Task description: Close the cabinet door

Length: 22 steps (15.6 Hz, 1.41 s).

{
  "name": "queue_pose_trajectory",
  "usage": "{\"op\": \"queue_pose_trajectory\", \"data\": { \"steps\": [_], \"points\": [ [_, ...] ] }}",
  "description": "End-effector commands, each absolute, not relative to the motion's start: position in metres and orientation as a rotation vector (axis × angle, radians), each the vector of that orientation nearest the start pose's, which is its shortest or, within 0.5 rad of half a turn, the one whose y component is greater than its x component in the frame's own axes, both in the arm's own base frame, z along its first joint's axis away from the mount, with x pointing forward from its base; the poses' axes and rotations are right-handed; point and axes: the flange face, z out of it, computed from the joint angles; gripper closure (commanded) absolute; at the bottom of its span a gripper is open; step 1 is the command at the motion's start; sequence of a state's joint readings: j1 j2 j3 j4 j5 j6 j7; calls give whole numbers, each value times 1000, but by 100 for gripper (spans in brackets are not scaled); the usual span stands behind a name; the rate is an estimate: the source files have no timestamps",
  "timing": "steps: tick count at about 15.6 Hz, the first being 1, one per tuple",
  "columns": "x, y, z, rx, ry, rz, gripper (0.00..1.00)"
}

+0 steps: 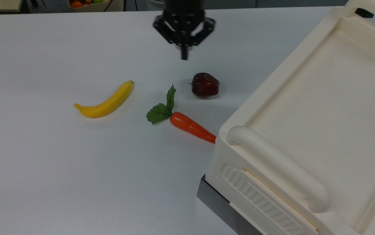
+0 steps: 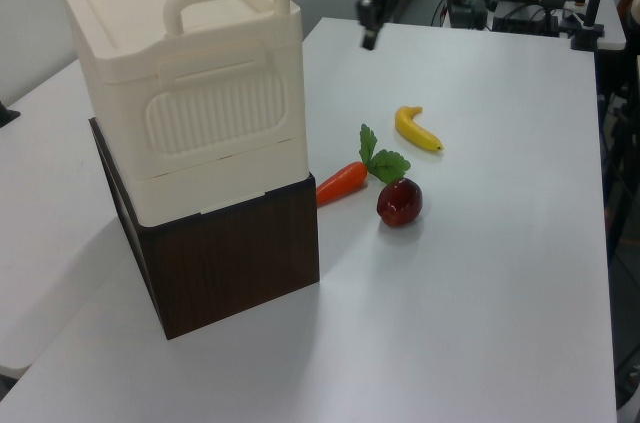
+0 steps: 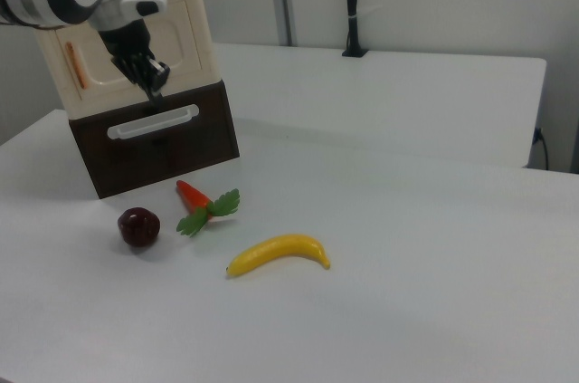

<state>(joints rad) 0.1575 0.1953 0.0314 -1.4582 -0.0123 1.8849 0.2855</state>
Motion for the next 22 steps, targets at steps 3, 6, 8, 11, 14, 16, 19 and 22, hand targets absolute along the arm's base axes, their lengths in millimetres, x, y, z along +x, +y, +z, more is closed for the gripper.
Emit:
{"op": "queue_pose_trajectory", "data": {
  "steps": [3,6,8,11,14,16,19,22],
  "points": [
    [582,51,584,-3233,-63,-81,100],
    [567,27,596,-3234,-130,-7,100],
    [563,28,594,-3230,-119,10,100],
    [561,29,595,-3218,-111,23,98],
    [554,24,600,-3208,-90,51,60],
    [553,22,602,-3209,-88,49,10],
    [551,6,605,-3211,-48,46,0],
    [549,3,612,-3210,-35,26,0]
  ]
}}
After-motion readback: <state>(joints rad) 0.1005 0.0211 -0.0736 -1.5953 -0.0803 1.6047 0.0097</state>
